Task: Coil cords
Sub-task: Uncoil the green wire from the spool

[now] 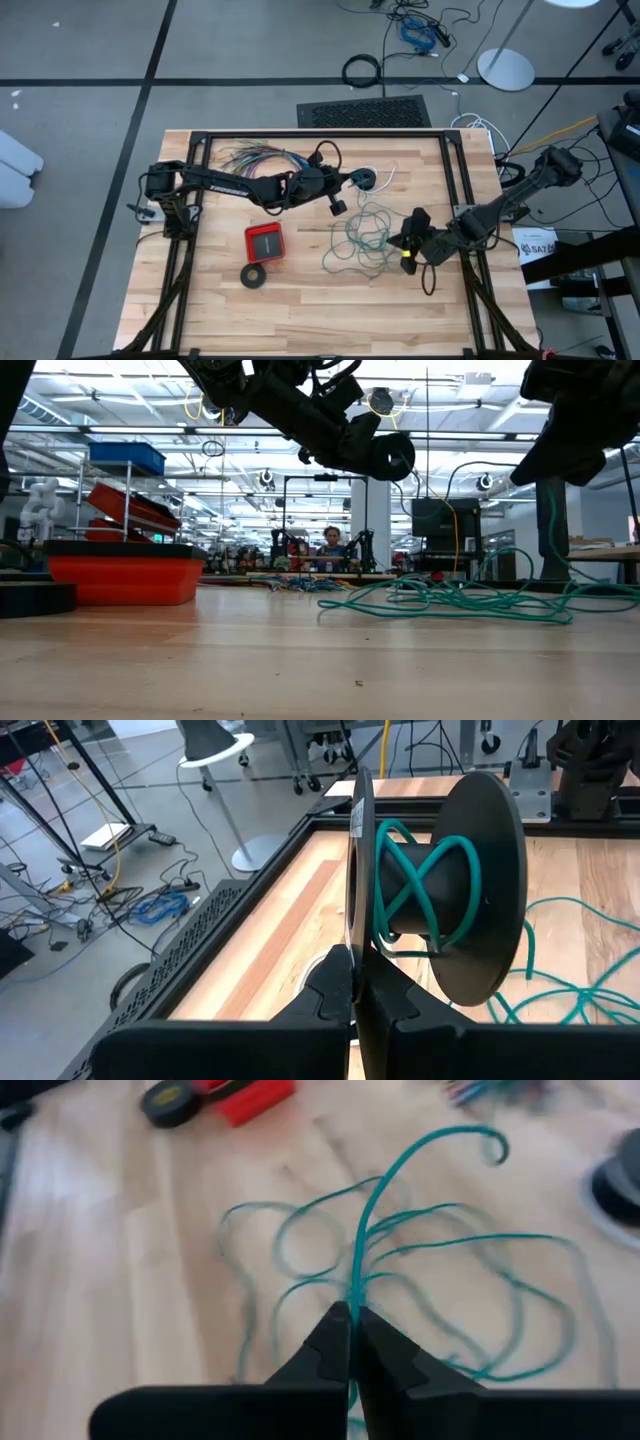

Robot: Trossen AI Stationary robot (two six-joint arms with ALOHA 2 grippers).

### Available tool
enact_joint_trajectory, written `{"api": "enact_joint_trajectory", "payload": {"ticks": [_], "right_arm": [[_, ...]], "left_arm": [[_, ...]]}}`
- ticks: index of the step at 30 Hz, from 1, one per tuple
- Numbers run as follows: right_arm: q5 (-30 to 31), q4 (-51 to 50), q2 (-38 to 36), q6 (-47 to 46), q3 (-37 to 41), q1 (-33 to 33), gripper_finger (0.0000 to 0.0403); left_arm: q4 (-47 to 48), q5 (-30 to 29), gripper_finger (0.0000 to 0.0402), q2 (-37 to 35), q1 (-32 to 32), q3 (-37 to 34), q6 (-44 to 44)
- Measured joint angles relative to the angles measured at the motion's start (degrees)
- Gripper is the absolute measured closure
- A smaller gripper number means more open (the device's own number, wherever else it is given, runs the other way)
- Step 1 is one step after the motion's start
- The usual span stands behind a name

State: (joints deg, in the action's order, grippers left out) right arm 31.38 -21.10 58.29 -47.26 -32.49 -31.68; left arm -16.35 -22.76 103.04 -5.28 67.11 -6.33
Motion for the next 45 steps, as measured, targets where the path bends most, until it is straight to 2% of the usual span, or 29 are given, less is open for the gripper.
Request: {"api": "enact_joint_trajectory", "payload": {"ticks": [5, 10, 13, 15, 18, 23, 26, 35, 45], "right_arm": [[0.01, -4.56, 0.10, -3.57, 0.00, 0.11, 0.0368], [-1.16, -14.31, 0.10, -13.80, 0.00, 0.08, 0.0303], [-2.89, -15.84, 0.10, -15.42, 0.00, 0.07, 0.0268], [-2.55, -11.92, 0.10, -11.82, 0.02, 0.08, 0.0251], [1.63, -0.25, 0.13, -1.10, 0.02, 0.10, 0.0239], [9.83, 14.68, 0.36, 17.99, 0.00, 1.80, 0.0242], [10.94, 18.24, 1.56, 24.41, 0.00, 5.11, 0.0252], [10.24, 29.12, 9.99, 34.48, 0.00, 15.21, 0.0261], [10.31, 34.77, 16.90, 35.68, 0.00, 23.83, 0.0261]], "left_arm": [[-0.05, 0.00, 0.0401, 0.00, 0.16, 0.00, 0.02], [-0.05, 0.28, 0.0401, 0.02, 0.17, 0.00, 0.03], [-0.03, 0.35, 0.0401, 0.00, 0.17, 0.00, 0.04], [-0.05, 0.37, 0.0401, 0.00, 0.17, 0.00, 0.04], [-0.22, 0.44, 0.0401, 0.00, 0.17, 0.00, 0.02], [-0.75, 0.48, 0.0401, 0.00, 0.17, 0.00, 0.02], [-1.32, 1.07, 0.0401, 0.00, 0.17, 0.00, 0.08], [-1.23, 1.68, 0.0401, 0.00, 0.17, 0.00, 1.14], [-1.06, 2.92, 0.0401, 0.00, 0.17, 0.00, 1.51]]}}
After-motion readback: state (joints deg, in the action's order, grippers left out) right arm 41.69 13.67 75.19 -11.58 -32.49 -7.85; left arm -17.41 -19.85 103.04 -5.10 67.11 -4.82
